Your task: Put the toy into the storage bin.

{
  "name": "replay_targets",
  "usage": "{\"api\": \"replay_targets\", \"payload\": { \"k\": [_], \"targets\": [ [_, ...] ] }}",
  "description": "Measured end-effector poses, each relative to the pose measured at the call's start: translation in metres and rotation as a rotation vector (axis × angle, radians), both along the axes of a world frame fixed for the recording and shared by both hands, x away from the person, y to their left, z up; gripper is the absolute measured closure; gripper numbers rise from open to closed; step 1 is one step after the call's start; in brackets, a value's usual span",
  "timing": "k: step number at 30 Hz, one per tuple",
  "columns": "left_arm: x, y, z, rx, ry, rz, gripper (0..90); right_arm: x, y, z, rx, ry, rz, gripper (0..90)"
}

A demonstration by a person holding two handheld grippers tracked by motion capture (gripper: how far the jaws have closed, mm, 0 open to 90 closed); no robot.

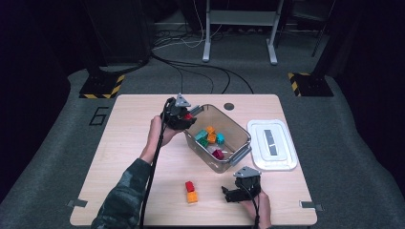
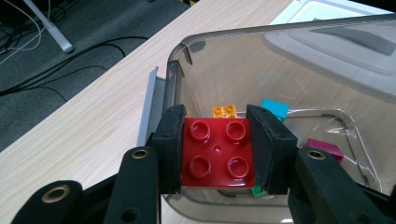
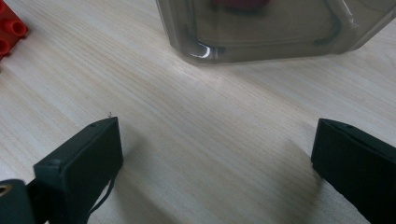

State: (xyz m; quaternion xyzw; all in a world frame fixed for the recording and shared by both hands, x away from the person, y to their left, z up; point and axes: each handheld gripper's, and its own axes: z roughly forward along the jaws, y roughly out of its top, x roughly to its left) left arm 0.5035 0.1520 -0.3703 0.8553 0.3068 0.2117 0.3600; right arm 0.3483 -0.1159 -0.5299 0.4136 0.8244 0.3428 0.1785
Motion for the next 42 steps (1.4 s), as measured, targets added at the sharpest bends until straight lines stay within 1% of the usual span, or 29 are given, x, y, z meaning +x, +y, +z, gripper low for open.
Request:
{"api": "replay_targets", "payload": {
  "k": [3,4,5,8,11,15,19,20,21,25,28,29,31,32,33,35,36,38,40,41,42],
  "targets": [
    [0.005,-0.003,-0.005,0.001,0.013,0.002,58.1,0.0,0.0,0.0,0.0,0.0,0.0,1.2],
    [0.007,-0.004,-0.006,-0.004,0.017,0.013,57.8,0.0,0.0,0.0,-0.001,0.0,0.001,1.2],
    [0.008,-0.004,-0.007,-0.009,0.025,0.02,53.8,0.0,0.0,0.0,-0.001,0.0,0.001,1.2],
    [0.009,-0.004,-0.009,-0.021,0.045,0.038,36.7,0.0,0.0,0.0,0.003,0.0,-0.002,1.3],
    [0.005,-0.001,-0.007,-0.029,0.038,0.042,24.4,0.0,0.0,0.0,0.004,0.001,-0.003,1.3],
    [-0.005,0.003,0.0,-0.049,0.021,0.041,16.4,0.0,0.0,0.0,0.005,0.001,-0.003,1.3],
    [-0.018,0.009,0.005,-0.036,-0.008,0.036,14.9,0.0,0.0,0.0,0.004,0.001,-0.004,1.3],
    [-0.021,0.01,0.005,-0.045,-0.013,0.042,14.8,0.0,0.0,0.0,0.004,0.001,-0.004,1.3],
    [-0.024,0.012,0.006,-0.041,-0.017,0.037,14.7,0.0,0.0,0.0,0.004,0.001,-0.004,1.3],
    [-0.038,0.019,0.004,-0.053,-0.031,0.04,14.4,0.0,0.0,0.0,0.004,0.001,-0.004,1.3],
    [-0.048,0.026,0.001,-0.056,-0.028,0.037,14.0,0.0,0.0,0.0,0.005,0.002,-0.003,1.3],
    [-0.051,0.027,0.0,-0.057,-0.032,0.039,13.9,0.0,0.0,0.0,0.005,0.002,-0.002,1.3],
    [-0.056,0.031,-0.003,-0.06,-0.024,0.039,13.5,0.0,0.0,0.0,0.005,0.002,-0.002,1.3],
    [-0.058,0.033,-0.004,-0.057,-0.031,0.042,13.5,0.0,0.0,0.0,0.005,0.002,-0.002,1.3],
    [-0.061,0.034,-0.006,-0.068,-0.023,0.049,13.2,0.0,0.0,0.0,0.005,0.002,-0.002,1.3],
    [-0.065,0.038,-0.008,-0.063,-0.026,0.048,12.4,0.0,0.0,0.0,0.005,0.002,-0.003,1.3],
    [-0.068,0.039,-0.009,-0.069,-0.022,0.049,12.2,0.0,0.0,0.0,0.005,0.002,-0.002,1.3],
    [-0.072,0.042,-0.013,-0.061,-0.028,0.046,12.2,0.0,0.0,0.0,0.005,0.002,-0.002,1.3],
    [-0.075,0.043,-0.016,-0.055,-0.015,0.041,11.9,0.0,0.0,0.0,0.005,0.002,-0.002,1.3],
    [-0.076,0.044,-0.018,-0.052,-0.015,0.039,11.8,0.0,0.0,0.0,0.005,0.002,-0.002,1.3],
    [-0.078,0.045,-0.02,-0.056,-0.011,0.041,11.7,0.0,0.0,0.0,0.005,0.002,-0.002,1.3]
  ]
}}
